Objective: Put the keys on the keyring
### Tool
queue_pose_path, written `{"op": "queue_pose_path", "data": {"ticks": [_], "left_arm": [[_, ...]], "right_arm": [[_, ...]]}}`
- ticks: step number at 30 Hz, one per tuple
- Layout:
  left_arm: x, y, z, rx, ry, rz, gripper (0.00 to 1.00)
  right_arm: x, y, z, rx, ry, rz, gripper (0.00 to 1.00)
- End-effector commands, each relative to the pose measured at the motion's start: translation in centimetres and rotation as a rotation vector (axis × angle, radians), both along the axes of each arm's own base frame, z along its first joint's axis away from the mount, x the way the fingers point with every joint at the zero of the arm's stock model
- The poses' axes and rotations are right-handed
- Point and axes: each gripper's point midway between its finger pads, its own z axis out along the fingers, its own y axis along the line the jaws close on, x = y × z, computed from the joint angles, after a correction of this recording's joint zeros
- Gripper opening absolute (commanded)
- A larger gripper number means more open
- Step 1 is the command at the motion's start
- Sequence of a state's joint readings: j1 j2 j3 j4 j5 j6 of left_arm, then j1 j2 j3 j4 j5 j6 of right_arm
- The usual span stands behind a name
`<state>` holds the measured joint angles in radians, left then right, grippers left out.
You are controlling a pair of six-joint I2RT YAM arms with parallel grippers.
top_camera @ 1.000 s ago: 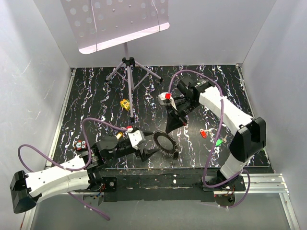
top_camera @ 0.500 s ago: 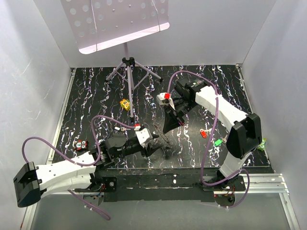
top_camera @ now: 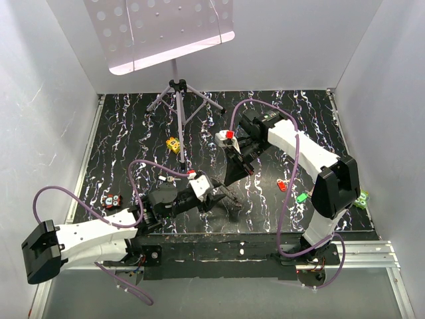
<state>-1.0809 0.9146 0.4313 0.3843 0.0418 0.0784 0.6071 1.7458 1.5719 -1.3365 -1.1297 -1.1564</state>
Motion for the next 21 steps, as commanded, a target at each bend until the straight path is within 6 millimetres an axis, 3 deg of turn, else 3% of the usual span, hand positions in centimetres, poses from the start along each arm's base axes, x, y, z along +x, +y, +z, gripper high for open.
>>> {"op": "queue_pose_path", "data": {"ticks": [1,8,21], "left_arm": [[0.8,-0.1,0.9,-0.014,-0.036,0.029,0.38],[1.7,-0.1,0.7,-0.001,-0.04,0.072,0.28],[2.2,0.2,1.0,-0.012,-0.054,0.1,0.27]], "right_arm": [[-3.7,-1.8,1.7,-0.081,0.213,0.008,0.01],[-3.8,-1.7,1.7,-0.083,0.218,0.012,0.01],[-3.9,-1.7,1.5,-0.087,0.223,0.015,0.01]]}}
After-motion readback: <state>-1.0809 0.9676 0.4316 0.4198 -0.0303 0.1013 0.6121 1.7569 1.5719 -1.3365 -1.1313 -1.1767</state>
